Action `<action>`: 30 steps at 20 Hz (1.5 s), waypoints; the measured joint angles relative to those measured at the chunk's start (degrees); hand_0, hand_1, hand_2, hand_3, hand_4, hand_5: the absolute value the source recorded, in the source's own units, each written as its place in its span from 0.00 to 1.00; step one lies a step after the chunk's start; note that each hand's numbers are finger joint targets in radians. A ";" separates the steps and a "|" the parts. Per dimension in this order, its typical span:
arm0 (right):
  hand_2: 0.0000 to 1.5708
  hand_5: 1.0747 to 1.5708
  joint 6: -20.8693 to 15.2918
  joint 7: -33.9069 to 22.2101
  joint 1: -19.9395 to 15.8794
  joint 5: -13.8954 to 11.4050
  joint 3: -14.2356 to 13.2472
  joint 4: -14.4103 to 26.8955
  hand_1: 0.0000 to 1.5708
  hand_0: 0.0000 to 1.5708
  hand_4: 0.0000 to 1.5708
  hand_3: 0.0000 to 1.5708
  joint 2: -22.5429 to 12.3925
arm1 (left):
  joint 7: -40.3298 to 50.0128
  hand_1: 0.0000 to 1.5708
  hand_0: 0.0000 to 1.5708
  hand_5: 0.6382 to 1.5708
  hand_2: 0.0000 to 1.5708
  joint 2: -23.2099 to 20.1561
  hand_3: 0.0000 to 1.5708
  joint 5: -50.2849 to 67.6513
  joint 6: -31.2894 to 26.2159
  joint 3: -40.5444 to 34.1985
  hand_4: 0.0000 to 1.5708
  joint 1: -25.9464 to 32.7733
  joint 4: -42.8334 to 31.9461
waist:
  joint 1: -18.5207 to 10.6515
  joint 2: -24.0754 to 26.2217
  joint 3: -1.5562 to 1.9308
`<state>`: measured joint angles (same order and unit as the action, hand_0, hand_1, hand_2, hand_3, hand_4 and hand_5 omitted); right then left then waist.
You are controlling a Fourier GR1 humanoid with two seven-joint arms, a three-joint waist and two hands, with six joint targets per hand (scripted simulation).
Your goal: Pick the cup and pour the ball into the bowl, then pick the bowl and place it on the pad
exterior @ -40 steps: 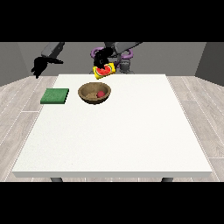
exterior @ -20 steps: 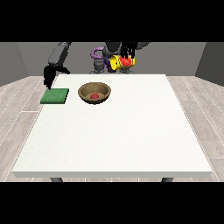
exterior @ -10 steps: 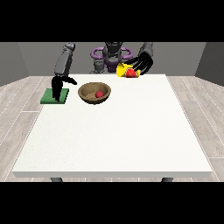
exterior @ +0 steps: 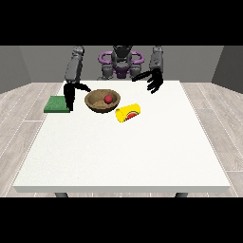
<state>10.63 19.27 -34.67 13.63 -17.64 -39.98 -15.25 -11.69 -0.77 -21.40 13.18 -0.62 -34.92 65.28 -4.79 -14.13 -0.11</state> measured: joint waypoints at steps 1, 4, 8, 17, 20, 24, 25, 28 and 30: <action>0.00 0.95 -0.07 -0.14 -0.39 -0.07 0.16 0.26 0.00 0.00 0.00 0.00 -0.06 | -0.62 0.00 0.00 0.95 0.00 -0.06 0.00 0.70 -0.32 -0.49 0.00 -0.12 -0.36 | 0.25 -0.13 0.03; 0.00 0.94 -0.43 -0.59 0.65 -1.02 1.83 0.70 0.00 0.00 0.02 0.00 1.48 | -1.25 0.00 0.00 0.96 0.00 -0.12 0.00 2.40 -1.00 -1.45 0.00 0.55 -1.85 | 1.58 1.55 0.07; 0.00 0.95 -0.18 1.62 0.80 -0.87 1.43 3.57 0.00 0.00 0.13 0.00 1.59 | -1.20 0.00 0.00 0.97 0.00 0.02 0.00 3.22 -1.97 -0.90 0.00 0.83 -0.45 | 0.68 1.43 0.11; 0.00 0.91 0.80 9.39 0.36 0.59 -0.94 8.81 0.00 0.00 0.10 0.00 1.50 | 1.06 0.00 0.00 0.99 0.00 -0.40 0.00 3.33 -3.52 1.49 0.00 -0.03 5.44 | -2.56 -1.62 -0.59; 0.00 0.92 1.13 10.93 0.15 1.32 -1.56 9.40 0.00 0.00 0.14 0.00 1.82 | 2.66 0.00 0.00 0.99 0.00 -0.65 0.00 3.44 -4.33 1.66 0.00 -1.10 6.79 | -3.07 -2.09 -0.77; 0.00 0.93 -1.40 9.94 -1.18 1.45 -1.19 9.42 0.00 0.00 0.19 0.00 4.04 | 3.06 0.00 0.00 0.99 0.00 -0.67 0.00 3.59 -4.22 2.05 0.00 -1.00 6.63 | -3.36 -1.05 -0.81; 0.00 0.95 -2.33 8.93 -1.28 1.50 -1.09 9.67 0.00 0.00 0.23 0.00 4.70 | 3.56 0.00 0.00 0.99 0.00 -1.22 0.00 4.20 -5.11 1.60 0.00 -0.66 6.34 | -3.49 0.06 -0.73; 0.00 0.96 -3.93 5.64 -2.97 1.74 -0.41 10.23 0.00 0.00 0.24 0.00 6.43 | 3.66 0.00 0.00 0.99 0.00 -1.46 0.00 4.51 -5.28 0.98 0.00 0.25 5.49 | -2.91 1.72 -0.27; 0.00 0.96 -4.83 3.81 -3.68 1.71 0.37 9.96 0.00 0.00 0.24 0.00 7.60 | 2.60 0.00 0.00 0.99 0.00 -2.68 0.00 5.41 -6.19 -0.37 0.00 0.94 4.13 | -2.02 2.60 -0.13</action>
<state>5.80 23.07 -38.34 15.34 -17.27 -30.02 -7.66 -9.09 -3.45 -15.99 6.99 -0.99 -33.98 69.41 -6.81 -11.53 -0.24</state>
